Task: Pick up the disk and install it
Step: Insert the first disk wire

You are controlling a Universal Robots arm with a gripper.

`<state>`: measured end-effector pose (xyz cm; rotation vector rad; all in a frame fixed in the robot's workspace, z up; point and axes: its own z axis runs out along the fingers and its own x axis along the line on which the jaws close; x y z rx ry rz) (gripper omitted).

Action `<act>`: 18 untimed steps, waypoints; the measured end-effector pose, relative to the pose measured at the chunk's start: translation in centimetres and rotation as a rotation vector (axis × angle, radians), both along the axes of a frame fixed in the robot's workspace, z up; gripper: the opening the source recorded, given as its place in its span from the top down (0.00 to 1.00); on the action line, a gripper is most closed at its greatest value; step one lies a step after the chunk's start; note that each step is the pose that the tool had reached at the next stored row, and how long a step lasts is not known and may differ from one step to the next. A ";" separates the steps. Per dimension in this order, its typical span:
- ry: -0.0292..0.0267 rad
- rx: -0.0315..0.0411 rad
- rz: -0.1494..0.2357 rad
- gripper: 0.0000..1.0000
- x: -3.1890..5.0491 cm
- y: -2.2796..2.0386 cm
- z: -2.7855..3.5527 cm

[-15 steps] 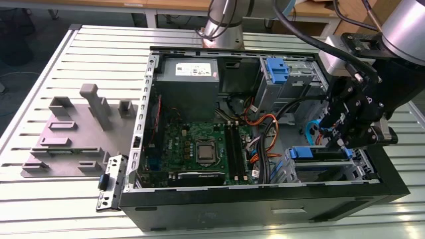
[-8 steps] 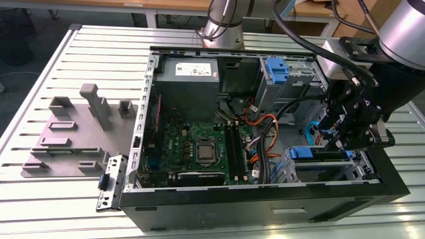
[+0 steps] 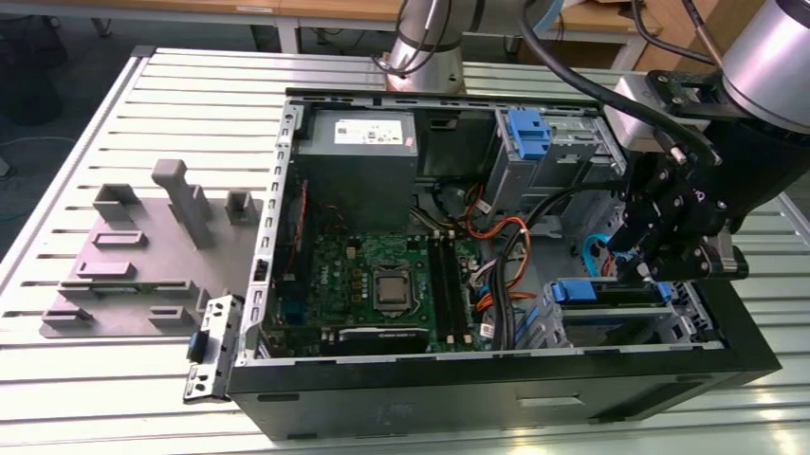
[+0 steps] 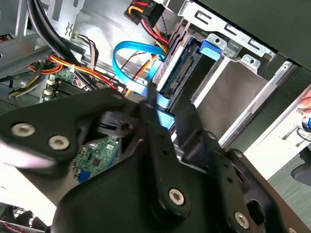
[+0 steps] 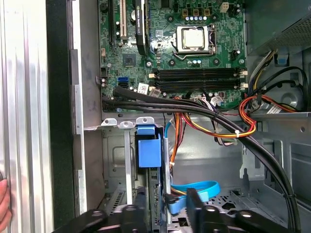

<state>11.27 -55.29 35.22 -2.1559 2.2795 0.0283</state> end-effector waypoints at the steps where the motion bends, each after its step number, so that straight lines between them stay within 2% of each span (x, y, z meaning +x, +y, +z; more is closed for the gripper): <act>1: 0.0000 0.0000 0.000 0.60 0.00 0.00 0.00; 2: 0.0000 0.0000 0.000 0.65 0.00 0.00 0.00; 5: 0.0000 0.0000 0.000 0.71 0.00 0.00 -0.01; 6: 0.0000 0.0001 0.000 0.83 0.00 0.00 -0.01; 12: 0.0000 0.0003 0.000 0.84 0.00 -0.02 -0.03; 18: -0.0007 0.0003 0.000 0.84 0.19 -0.38 -0.29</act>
